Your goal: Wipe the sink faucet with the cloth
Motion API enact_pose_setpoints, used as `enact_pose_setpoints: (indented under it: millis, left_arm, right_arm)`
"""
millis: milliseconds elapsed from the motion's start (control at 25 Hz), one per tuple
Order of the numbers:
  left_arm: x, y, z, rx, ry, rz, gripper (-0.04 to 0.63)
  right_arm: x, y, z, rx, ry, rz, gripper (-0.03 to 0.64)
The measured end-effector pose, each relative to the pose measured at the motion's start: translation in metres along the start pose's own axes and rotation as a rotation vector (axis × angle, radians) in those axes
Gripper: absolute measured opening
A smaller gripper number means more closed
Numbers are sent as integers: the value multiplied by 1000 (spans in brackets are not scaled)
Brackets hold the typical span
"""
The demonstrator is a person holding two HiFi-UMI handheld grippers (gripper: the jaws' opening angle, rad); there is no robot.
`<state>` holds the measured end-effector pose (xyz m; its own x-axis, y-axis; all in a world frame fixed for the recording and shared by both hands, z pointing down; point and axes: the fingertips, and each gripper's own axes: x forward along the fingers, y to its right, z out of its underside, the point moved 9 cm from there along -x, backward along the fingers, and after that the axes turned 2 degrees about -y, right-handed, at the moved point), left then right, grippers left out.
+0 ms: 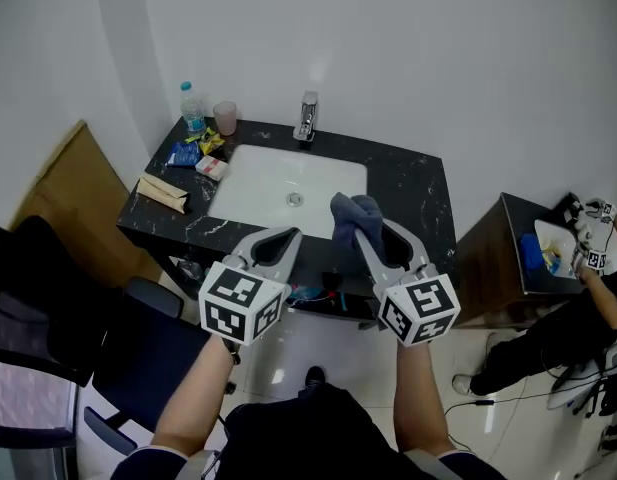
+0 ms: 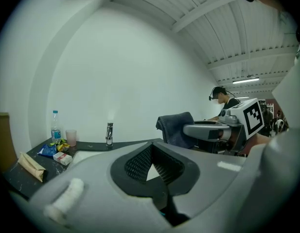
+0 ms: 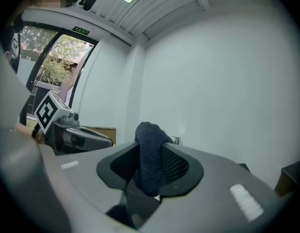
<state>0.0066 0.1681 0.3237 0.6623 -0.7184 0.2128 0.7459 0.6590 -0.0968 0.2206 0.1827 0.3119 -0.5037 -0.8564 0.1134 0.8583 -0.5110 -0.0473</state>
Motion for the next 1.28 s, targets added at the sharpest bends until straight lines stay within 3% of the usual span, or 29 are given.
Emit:
enact_pose_setpoints:
  millis: [200, 520, 1080, 1280]
  left_arm:
    - [39, -7, -6, -3, -12, -48, 2]
    - [79, -48, -5, -18, -49, -55, 2]
    - [159, -187, -20, -27, -57, 124, 2]
    - [181, -223, -16, -45, -85, 151, 2]
  right_arm:
    - [29, 42, 2, -4, 1, -56, 130]
    - [82, 62, 13, 20, -24, -90, 130]
    - [208, 76, -1, 7, -108, 116, 130]
    - [242, 83, -1, 13, -143, 154, 129]
